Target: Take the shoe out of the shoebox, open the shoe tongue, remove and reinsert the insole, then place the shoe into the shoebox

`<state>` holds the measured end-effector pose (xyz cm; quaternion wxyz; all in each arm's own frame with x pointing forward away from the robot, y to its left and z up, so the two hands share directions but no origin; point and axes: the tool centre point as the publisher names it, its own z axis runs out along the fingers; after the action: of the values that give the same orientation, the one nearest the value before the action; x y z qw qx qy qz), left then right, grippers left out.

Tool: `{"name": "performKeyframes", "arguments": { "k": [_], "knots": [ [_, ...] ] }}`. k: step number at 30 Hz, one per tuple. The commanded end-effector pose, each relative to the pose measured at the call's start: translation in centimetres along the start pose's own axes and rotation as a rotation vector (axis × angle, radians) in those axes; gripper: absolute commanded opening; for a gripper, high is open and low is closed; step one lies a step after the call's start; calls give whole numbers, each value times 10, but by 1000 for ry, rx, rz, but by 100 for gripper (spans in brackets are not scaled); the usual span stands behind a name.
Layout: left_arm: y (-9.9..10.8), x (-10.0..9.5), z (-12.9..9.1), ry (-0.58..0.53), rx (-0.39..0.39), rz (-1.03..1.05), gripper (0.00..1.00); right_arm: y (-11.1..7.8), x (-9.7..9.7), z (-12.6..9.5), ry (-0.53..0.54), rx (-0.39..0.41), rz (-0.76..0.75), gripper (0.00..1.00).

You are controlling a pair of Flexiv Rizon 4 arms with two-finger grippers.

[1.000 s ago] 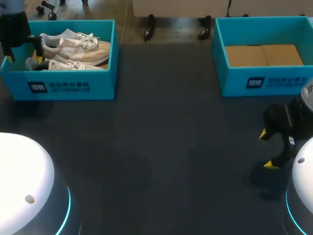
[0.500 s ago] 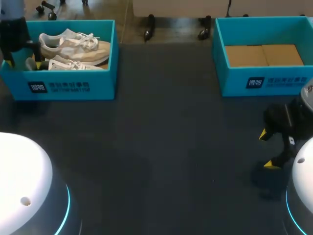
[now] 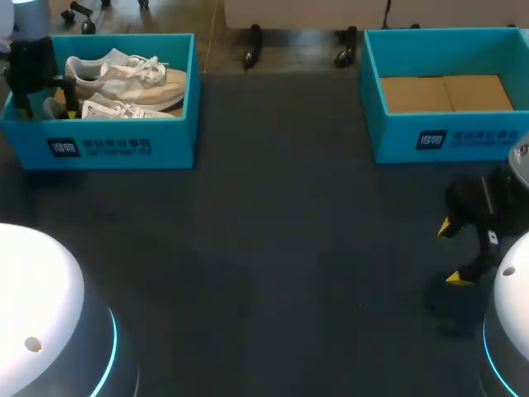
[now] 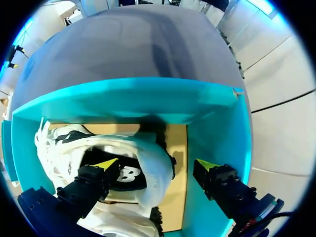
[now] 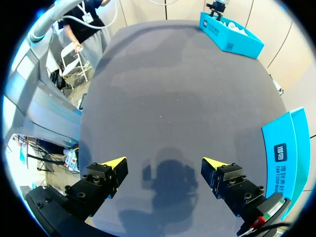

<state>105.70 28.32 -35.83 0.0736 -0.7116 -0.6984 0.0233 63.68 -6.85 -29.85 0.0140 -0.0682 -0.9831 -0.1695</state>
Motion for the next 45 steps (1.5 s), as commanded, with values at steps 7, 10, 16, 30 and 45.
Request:
{"name": "performKeyframes", "arguments": {
  "k": [7,10,16,30,45],
  "knots": [
    [-2,3,18,-18,-36,-16,96,0,1,1,-1,2,0,100],
    [-2,3,18,-23,-51,-21,89,0,1,1,-1,2,0,100],
    [-1,2,20,-22,-68,-26,76,0,1,1,-1,2,0,100],
    [-1,3,29,-3,-73,-45,0,0,1,1,-1,2,0,100],
    [-3,15,19,-7,-64,-62,0,0,1,1,-1,2,0,100]
  ]
}}
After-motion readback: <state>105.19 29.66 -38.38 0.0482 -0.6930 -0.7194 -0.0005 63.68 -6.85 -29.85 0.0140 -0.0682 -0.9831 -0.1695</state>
